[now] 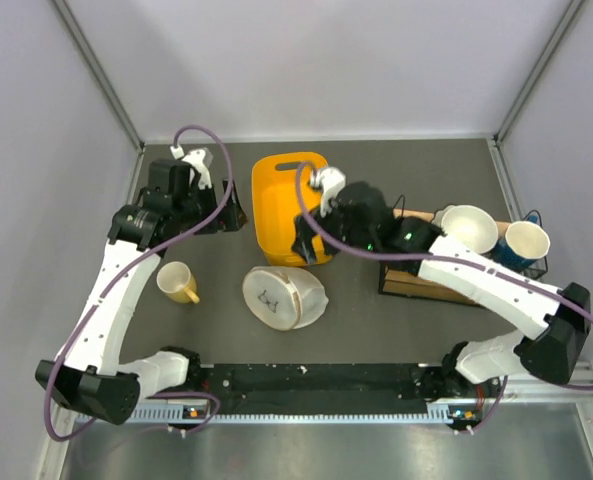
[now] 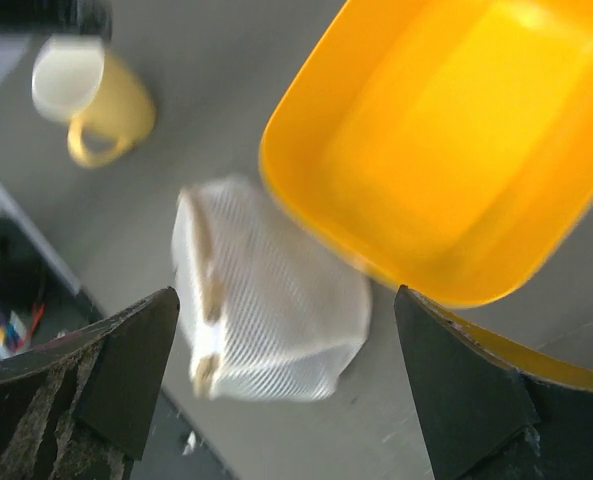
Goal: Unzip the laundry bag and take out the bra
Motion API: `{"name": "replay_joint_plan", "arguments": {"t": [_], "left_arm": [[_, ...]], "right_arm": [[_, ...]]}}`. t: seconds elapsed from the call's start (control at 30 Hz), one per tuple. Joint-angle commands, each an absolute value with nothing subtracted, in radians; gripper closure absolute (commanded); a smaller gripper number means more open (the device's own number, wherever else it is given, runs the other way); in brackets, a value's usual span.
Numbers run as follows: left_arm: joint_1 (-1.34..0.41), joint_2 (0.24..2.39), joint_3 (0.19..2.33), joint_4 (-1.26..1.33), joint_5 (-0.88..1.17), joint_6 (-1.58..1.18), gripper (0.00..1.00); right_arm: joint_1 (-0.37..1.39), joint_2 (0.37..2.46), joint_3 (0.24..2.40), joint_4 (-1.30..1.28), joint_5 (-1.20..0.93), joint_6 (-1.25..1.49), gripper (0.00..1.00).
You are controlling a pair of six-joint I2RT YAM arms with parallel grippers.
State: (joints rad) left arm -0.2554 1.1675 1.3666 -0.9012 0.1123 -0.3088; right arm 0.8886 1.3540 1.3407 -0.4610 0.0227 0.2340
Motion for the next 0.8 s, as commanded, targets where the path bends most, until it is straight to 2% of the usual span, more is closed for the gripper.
{"name": "replay_joint_plan", "arguments": {"t": [0.0, 0.1, 0.27, 0.33, 0.53, 0.77], "left_arm": [[-0.258, 1.128, 1.266, -0.901, 0.333, -0.386, 0.05], [-0.262, 1.109, 1.188, -0.878, 0.353, -0.413, 0.07], [-0.294, 1.098, 1.124, -0.815, 0.448, -0.471, 0.12], [-0.339, 1.107, 1.13, -0.805, 0.41, -0.485, 0.12], [-0.405, 1.172, 1.158, -0.802, 0.405, -0.495, 0.16], [-0.405, 1.223, 1.164, -0.802, 0.457, -0.497, 0.19]], "right_arm": [[1.003, 1.284, 1.166, -0.368, -0.043, 0.366, 0.1], [1.042, 1.266, 1.08, -0.319, -0.064, 0.434, 0.1], [1.089, 1.29, 1.052, -0.261, -0.028, 0.454, 0.13], [1.097, 1.319, 1.054, -0.25, -0.02, 0.448, 0.15], [1.101, 1.393, 1.026, -0.166, -0.012, 0.463, 0.35], [1.101, 1.414, 0.989, -0.138, 0.064, 0.443, 0.38]]}}
